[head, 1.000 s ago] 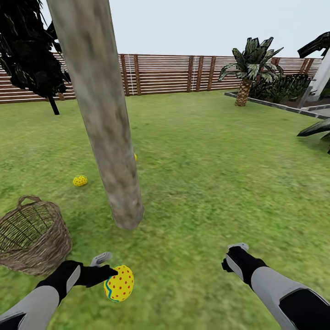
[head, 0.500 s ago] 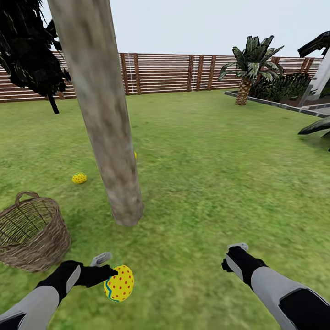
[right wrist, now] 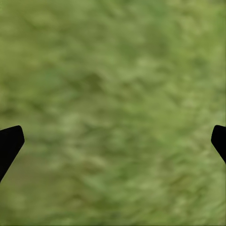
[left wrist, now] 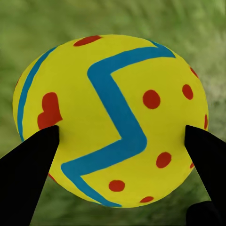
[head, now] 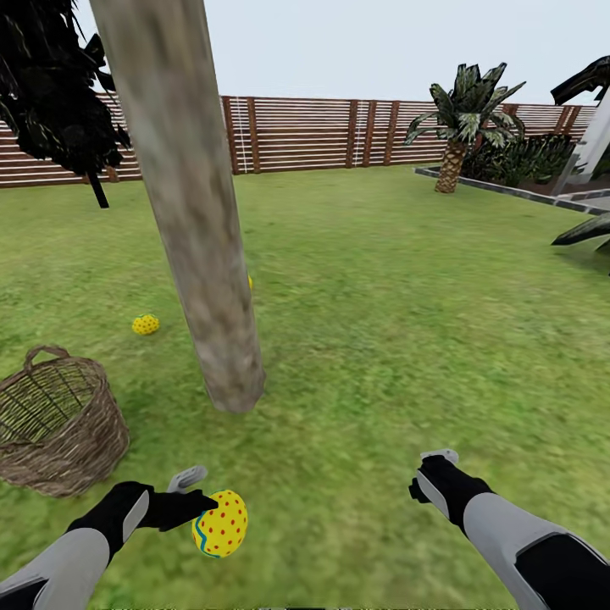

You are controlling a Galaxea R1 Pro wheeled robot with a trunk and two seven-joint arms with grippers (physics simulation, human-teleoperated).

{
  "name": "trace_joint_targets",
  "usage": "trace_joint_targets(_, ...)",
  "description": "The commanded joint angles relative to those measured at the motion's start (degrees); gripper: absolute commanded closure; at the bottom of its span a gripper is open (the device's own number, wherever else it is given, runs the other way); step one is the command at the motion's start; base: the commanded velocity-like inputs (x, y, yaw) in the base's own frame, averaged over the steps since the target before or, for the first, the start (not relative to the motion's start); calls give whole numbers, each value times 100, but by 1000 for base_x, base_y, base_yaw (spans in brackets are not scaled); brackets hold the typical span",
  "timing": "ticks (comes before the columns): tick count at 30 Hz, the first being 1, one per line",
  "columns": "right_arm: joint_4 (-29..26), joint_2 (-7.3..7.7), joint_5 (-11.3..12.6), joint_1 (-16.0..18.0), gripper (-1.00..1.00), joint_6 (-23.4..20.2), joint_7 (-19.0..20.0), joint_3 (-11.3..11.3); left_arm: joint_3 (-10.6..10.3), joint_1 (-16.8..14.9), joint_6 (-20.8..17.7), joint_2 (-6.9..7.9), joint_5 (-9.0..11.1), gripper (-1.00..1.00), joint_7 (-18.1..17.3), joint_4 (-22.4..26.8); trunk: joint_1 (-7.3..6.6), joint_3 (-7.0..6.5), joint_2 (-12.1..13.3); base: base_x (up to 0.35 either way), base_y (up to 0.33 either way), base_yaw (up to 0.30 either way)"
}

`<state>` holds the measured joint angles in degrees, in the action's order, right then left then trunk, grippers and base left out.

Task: Take the three Easter eggs out of the wicker basket on the lawn in the garden, then place them on the lawn next to a single tree (choose any tree) so that all three eggs are next to the same tree and none are left in the basket.

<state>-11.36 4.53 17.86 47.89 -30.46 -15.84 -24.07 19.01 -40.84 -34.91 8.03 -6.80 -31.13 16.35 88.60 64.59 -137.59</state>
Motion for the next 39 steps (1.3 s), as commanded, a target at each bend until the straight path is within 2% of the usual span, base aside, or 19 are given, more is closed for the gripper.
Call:
trace_joint_targets(1, -15, 4, 60, 1, -100, -32, -33, -45, 51, -3, -33, -4, -58, 100, -42, 8, 21, 23, -44, 0, 0, 0)
trace_joint_targets(14, -15, -13, 60, 1, -100, -33, -33, -45, 51, -3, -33, -4, -58, 100, -42, 8, 307, 257, -565, 0, 0, 0)
trace_joint_targets(39, -15, -31, 24, 1, -100, -30, -33, -46, 51, -3, -33, -16, -58, 100, -42, 8, 371, 811, -598, 0, 0, 0)
